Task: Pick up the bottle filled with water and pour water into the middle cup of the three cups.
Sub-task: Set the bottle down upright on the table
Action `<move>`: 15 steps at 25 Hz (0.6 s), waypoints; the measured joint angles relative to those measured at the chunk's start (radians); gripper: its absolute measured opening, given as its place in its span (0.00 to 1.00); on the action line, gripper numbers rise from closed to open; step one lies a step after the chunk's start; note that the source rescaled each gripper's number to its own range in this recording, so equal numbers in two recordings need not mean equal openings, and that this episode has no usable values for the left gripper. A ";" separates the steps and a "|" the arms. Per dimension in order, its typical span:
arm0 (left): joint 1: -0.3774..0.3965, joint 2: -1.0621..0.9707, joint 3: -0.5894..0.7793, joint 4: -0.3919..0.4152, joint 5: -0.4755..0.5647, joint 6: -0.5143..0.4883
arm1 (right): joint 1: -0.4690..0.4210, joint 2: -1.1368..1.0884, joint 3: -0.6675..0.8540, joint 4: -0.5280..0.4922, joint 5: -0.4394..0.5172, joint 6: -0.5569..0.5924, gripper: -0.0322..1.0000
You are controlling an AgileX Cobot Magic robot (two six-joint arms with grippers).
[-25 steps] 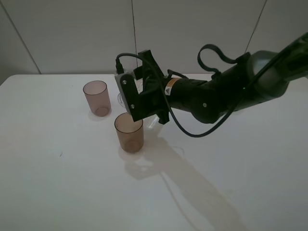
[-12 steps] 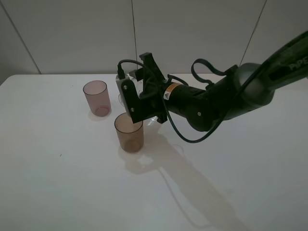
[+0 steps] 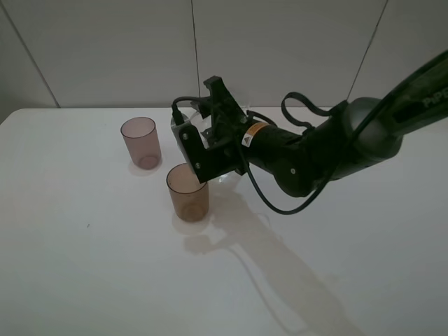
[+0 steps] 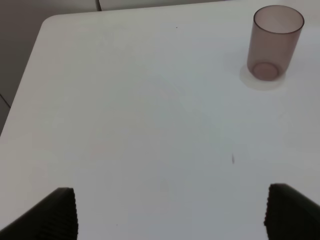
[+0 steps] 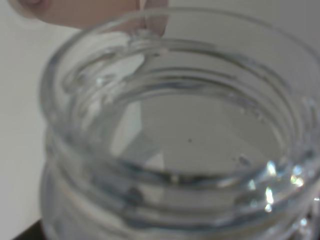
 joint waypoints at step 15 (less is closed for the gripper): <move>0.000 0.000 0.000 0.000 0.000 0.000 | 0.011 0.000 0.003 0.000 -0.014 -0.066 0.03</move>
